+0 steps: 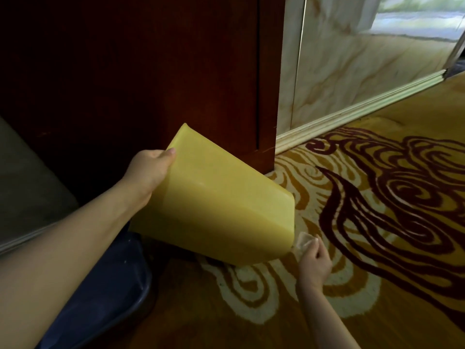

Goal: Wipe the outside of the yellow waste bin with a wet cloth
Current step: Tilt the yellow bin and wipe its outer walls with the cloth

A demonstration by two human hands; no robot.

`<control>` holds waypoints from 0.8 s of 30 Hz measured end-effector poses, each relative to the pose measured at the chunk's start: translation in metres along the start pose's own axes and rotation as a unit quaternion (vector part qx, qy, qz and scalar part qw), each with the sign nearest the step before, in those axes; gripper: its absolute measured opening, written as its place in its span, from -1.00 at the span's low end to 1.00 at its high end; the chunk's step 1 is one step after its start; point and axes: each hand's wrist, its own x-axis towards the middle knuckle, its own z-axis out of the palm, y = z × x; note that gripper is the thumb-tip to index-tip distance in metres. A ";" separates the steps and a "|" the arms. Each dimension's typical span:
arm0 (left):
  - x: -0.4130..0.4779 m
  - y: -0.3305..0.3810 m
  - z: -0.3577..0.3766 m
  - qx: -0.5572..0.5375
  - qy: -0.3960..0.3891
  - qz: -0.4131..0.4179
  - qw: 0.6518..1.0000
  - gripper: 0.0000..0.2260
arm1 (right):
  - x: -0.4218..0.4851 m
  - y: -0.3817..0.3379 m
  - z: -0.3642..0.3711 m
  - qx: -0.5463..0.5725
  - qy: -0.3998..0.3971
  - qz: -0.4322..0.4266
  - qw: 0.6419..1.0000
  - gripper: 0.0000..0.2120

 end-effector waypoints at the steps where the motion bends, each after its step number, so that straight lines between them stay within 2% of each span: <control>1: -0.004 -0.003 0.001 0.000 -0.001 0.016 1.000 -0.66 | 0.001 -0.008 -0.002 0.005 0.014 0.003 1.000 -0.64; 4: -0.014 -0.011 0.002 0.002 -0.019 0.066 0.998 -0.79 | -0.001 -0.043 -0.001 0.004 0.028 -0.097 0.995 -0.62; 9: -0.026 -0.026 -0.004 0.005 -0.090 0.121 0.988 -0.82 | -0.021 -0.110 0.022 0.030 -0.001 -0.264 0.964 -0.64; 13: -0.028 -0.036 -0.024 0.021 -0.159 0.093 0.983 -0.81 | -0.047 -0.148 0.045 0.008 -0.053 -0.358 0.932 -0.68; 18: -0.026 -0.041 -0.057 0.053 -0.242 0.031 0.968 -0.77 | -0.085 -0.153 0.072 -0.139 -0.189 -0.414 0.879 -0.67; 21: -0.023 -0.020 -0.057 0.013 -0.232 -0.007 0.973 -0.72 | -0.108 -0.141 0.072 -0.162 -0.212 -0.437 0.859 -0.66; 24: -0.014 0.001 -0.041 0.020 -0.169 -0.026 0.985 -0.66 | -0.126 -0.130 0.071 -0.190 -0.242 -0.459 0.833 -0.65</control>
